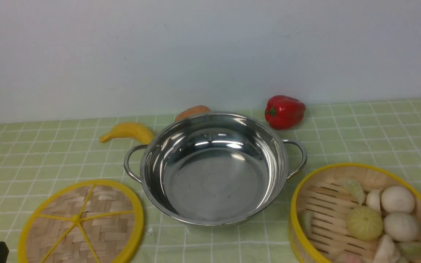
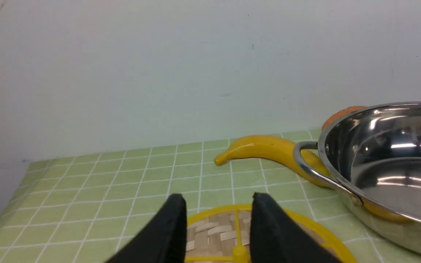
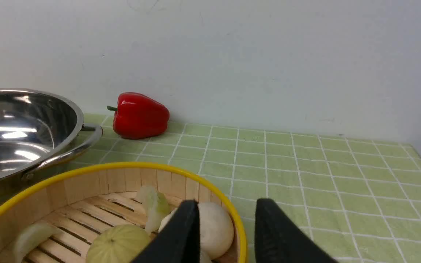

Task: Place the steamer in the pot on the green tablecloth, and put the lid on the steamer.
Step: 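Reach for and grasp the rim of the bamboo steamer holding the buns with the right gripper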

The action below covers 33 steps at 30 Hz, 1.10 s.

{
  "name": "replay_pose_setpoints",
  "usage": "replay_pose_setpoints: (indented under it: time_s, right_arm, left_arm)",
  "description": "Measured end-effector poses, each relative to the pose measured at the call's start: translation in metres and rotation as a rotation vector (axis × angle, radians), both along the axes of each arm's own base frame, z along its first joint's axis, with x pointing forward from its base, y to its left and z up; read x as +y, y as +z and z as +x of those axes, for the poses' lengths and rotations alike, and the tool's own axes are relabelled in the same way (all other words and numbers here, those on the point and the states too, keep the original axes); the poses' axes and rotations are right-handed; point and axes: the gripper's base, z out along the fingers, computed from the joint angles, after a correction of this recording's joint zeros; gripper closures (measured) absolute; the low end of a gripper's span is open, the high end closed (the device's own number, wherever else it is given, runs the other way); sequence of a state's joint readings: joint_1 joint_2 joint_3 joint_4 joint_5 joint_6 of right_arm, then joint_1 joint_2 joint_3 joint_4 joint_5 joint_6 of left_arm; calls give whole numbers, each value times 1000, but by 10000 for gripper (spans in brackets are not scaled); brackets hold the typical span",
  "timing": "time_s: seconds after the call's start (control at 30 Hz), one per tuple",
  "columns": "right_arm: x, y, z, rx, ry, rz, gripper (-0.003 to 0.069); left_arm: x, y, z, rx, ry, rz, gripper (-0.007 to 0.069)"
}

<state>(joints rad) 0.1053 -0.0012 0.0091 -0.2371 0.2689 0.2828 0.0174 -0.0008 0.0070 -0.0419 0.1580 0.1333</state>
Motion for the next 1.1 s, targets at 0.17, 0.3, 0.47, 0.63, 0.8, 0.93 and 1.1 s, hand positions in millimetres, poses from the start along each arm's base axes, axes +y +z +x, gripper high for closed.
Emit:
replay_pose_setpoints:
  time_s: [0.17, 0.3, 0.47, 0.63, 0.8, 0.93, 1.1]
  right_arm:
    - [0, 0, 0, 0, 0, 0, 419]
    - [0, 0, 0, 0, 0, 0, 419]
    - [0, 0, 0, 0, 0, 0, 419]
    - [0, 0, 0, 0, 0, 0, 419]
    - [0, 0, 0, 0, 0, 0, 419]
    - [1, 2, 0, -20, 7, 40, 419]
    - [4, 19, -1, -183, 52, 353, 419]
  left_arm:
    - [0, 0, 0, 0, 0, 0, 382]
    - [0, 0, 0, 0, 0, 0, 382]
    - [0, 0, 0, 0, 0, 1, 382]
    - [0, 0, 0, 0, 0, 1, 382]
    - [1, 0, 0, 1, 3, 42, 382]
    - [2, 2, 0, -14, 12, 152, 382]
    - [1, 11, 0, -118, 9, 164, 382]
